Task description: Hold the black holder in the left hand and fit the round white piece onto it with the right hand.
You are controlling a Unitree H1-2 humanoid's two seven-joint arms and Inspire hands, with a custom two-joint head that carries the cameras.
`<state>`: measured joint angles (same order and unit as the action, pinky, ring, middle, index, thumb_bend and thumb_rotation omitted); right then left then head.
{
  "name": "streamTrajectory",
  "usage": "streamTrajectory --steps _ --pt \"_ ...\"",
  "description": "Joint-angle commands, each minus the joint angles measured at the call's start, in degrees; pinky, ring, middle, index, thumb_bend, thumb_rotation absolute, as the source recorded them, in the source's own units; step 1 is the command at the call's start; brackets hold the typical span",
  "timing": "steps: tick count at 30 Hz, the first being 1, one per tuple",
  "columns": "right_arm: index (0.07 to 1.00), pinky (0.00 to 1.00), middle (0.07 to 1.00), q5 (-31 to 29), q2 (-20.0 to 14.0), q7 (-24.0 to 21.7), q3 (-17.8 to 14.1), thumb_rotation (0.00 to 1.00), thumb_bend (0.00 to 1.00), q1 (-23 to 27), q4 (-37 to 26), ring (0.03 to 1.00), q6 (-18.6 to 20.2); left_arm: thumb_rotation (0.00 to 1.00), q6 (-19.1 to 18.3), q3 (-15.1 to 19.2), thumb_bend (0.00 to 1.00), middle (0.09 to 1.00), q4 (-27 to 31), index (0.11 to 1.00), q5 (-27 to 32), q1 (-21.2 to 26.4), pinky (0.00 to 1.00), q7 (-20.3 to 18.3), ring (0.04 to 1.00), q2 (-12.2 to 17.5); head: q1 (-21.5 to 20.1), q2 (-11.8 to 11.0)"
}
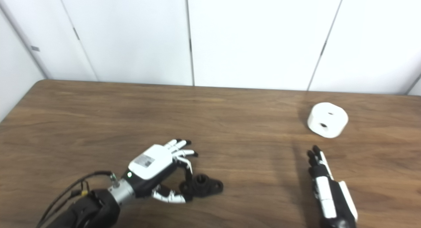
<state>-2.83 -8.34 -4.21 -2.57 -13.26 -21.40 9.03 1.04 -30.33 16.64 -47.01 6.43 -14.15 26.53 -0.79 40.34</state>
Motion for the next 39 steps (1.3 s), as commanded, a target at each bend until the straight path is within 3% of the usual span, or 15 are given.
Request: streamTrajectory --steps 1,6,18,30,35,39 --pt "1.000 1.00 0.972 0.86 1.37 0.50 0.81 1.00 0.63 1.16 -1.86 1.000 0.19 0.06 2.12 -2.28 0.52 0.874 0.60 0.488 -2.09 -1.50 1.00 -2.49 0.994 -1.00 -1.25 0.40" --pt "1.000 1.00 0.975 1.78 1.94 1.47 2.09 1.00 0.62 1.29 -1.90 1.000 0.64 0.06 2.53 -2.57 0.52 0.866 0.86 0.488 -4.17 -2.51 1.00 -2.01 0.988 -2.99 -2.99 0.22" --pt "0.989 1.00 0.955 4.03 2.62 3.83 4.29 1.00 0.73 1.87 -2.03 1.000 2.04 0.06 3.94 -2.19 0.51 0.857 -0.24 0.487 -5.58 -6.04 1.00 1.13 0.972 -7.40 -7.46 1.42" --pt "0.988 1.00 0.946 4.91 2.32 4.63 5.16 1.00 0.70 2.40 -3.48 1.000 4.14 0.06 2.14 1.69 0.51 0.865 -0.35 0.488 -2.10 -8.38 1.00 1.06 0.972 -9.27 -6.73 2.72" --pt "0.987 1.00 0.943 5.10 2.27 4.81 5.19 1.00 0.69 2.52 -3.97 1.000 4.75 0.06 1.90 3.11 0.51 0.872 -0.76 0.488 -2.83 -9.40 1.00 3.51 0.962 -10.58 -5.85 3.18" --pt "0.988 1.00 0.944 5.14 2.30 4.77 5.31 1.00 0.69 2.78 -4.01 1.000 4.89 0.06 -0.39 4.79 0.51 0.897 -1.32 0.490 -0.52 -10.75 1.00 2.73 0.984 -12.20 -5.87 3.42"
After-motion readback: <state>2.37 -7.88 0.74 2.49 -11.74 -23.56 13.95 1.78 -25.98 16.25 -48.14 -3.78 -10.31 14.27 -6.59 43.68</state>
